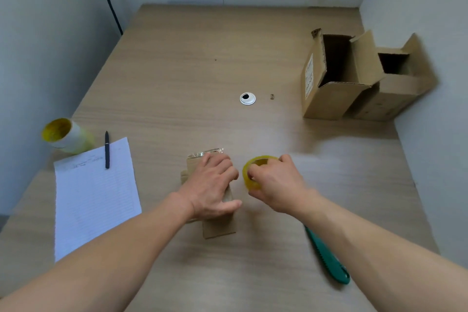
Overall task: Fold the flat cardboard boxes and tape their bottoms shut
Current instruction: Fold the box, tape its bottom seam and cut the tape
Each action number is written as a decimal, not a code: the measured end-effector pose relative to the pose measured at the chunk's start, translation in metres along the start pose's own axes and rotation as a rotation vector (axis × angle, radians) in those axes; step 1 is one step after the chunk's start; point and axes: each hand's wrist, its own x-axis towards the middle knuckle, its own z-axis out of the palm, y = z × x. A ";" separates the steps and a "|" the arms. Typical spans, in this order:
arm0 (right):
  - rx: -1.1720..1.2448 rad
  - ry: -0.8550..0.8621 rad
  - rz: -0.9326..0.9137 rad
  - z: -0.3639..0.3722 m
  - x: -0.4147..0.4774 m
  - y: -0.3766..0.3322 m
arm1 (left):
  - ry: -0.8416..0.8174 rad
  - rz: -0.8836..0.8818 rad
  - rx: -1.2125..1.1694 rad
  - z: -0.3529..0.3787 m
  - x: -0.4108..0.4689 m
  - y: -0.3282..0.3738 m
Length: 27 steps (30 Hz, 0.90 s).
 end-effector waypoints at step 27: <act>0.269 -0.062 0.982 0.059 -0.135 0.005 | -0.134 -0.478 -0.395 -0.014 0.046 0.030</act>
